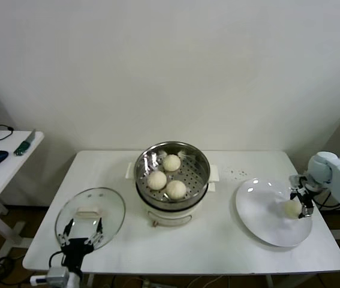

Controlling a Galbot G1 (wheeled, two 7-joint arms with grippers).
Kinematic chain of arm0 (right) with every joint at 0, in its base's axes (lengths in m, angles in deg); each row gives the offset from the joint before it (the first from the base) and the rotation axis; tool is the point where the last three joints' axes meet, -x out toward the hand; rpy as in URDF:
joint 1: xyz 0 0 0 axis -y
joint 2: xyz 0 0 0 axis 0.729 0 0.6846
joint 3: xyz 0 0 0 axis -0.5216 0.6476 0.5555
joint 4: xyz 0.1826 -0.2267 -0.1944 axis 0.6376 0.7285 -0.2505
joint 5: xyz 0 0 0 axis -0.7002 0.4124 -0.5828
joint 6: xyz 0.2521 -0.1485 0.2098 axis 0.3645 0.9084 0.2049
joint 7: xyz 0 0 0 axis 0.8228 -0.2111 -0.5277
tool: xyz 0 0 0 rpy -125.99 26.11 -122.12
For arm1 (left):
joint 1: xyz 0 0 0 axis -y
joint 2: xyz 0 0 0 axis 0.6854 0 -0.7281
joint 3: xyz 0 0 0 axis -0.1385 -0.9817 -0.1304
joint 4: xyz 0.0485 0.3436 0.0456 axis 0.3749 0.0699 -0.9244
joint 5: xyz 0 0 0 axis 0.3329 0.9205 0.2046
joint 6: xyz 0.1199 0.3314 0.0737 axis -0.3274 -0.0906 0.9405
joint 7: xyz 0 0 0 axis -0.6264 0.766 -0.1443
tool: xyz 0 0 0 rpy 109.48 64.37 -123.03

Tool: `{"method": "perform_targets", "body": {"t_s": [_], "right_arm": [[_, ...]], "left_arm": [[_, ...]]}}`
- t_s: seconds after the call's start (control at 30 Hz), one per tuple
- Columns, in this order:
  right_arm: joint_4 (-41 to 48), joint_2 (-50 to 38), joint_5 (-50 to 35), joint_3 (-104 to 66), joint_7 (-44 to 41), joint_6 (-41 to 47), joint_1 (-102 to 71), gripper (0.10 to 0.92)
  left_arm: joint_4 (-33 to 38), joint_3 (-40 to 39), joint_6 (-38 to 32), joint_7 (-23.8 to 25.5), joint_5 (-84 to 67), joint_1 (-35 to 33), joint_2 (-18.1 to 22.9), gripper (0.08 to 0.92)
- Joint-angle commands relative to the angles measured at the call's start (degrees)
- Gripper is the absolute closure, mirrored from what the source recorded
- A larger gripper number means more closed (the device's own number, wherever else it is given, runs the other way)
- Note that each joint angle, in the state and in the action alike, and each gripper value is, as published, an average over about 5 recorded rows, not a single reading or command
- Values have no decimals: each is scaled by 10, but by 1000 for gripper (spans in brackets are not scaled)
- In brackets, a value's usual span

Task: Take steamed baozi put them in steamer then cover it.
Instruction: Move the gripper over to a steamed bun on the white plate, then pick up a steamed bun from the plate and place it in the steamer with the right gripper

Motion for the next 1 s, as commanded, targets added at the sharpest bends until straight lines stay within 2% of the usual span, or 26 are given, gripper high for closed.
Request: {"method": "perform_targets", "body": {"t_s": [0.03,0.4,0.63,1.0], "right_arm": [[18,11,0,-10,0,-3,-7,279],[7,11,-59,16,0,10,28,320],[-23,27,-203,163,6,42,199,328],[-27,159,-436,319,16,91,420,329]], "left_arm": [[1,0,0,0,1,-1,0,177],[3,1,-1,0,1,-4,1,177],[7,-5,-1,0,1,-4,3,177],[26,-19,3,-1,-2,-6,-1,177]]}}
